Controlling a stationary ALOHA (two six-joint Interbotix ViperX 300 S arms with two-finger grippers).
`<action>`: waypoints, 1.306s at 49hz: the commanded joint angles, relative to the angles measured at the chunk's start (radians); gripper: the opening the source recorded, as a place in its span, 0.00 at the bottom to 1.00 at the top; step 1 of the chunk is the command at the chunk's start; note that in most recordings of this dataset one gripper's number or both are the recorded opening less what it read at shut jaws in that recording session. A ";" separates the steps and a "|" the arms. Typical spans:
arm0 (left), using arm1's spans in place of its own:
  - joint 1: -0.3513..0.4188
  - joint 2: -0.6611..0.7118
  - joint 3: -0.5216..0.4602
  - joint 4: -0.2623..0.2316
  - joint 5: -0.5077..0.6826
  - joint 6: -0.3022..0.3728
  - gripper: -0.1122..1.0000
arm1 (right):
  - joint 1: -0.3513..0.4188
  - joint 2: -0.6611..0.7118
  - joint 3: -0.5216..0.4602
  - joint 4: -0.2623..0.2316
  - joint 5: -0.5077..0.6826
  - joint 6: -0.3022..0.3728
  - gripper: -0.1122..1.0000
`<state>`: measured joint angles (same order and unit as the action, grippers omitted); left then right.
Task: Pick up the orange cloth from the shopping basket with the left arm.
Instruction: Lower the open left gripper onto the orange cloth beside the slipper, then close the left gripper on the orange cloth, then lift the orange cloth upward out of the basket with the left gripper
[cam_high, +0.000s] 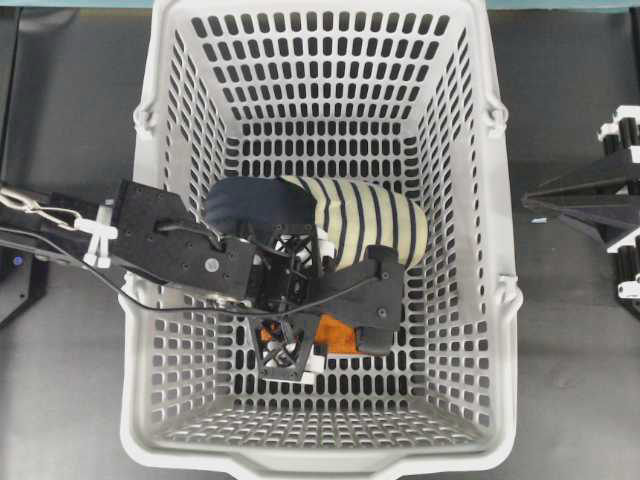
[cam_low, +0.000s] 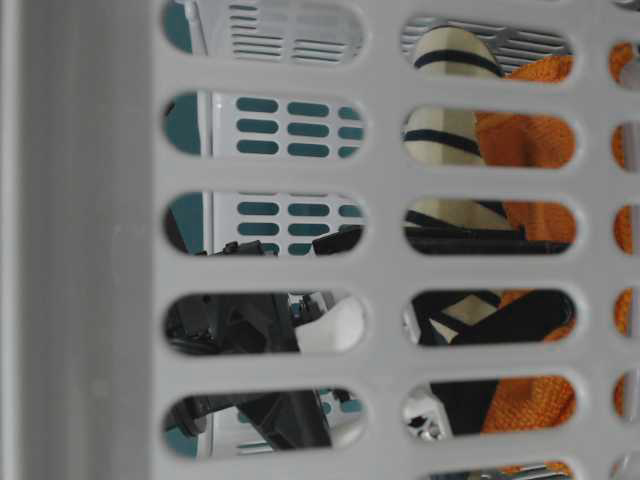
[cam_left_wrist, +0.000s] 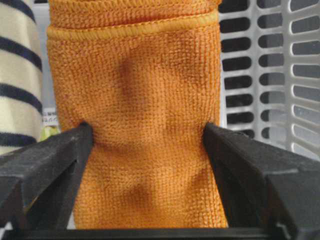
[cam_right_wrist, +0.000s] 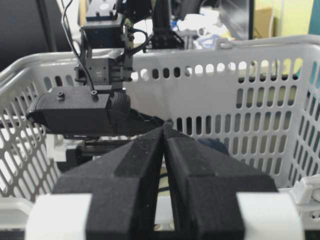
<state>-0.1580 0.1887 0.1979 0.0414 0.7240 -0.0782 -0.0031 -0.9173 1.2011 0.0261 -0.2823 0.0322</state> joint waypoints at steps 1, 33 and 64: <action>0.000 0.000 0.003 0.003 -0.003 0.011 0.83 | -0.003 0.005 -0.006 0.005 -0.006 0.000 0.10; 0.011 -0.132 -0.084 0.003 0.057 0.017 0.25 | -0.005 -0.025 -0.002 0.005 -0.006 0.002 0.10; 0.011 -0.169 -0.563 0.003 0.492 0.018 0.25 | -0.017 -0.074 0.012 0.005 -0.003 0.000 0.10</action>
<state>-0.1457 0.0337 -0.3099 0.0414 1.1858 -0.0583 -0.0153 -0.9956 1.2210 0.0261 -0.2807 0.0322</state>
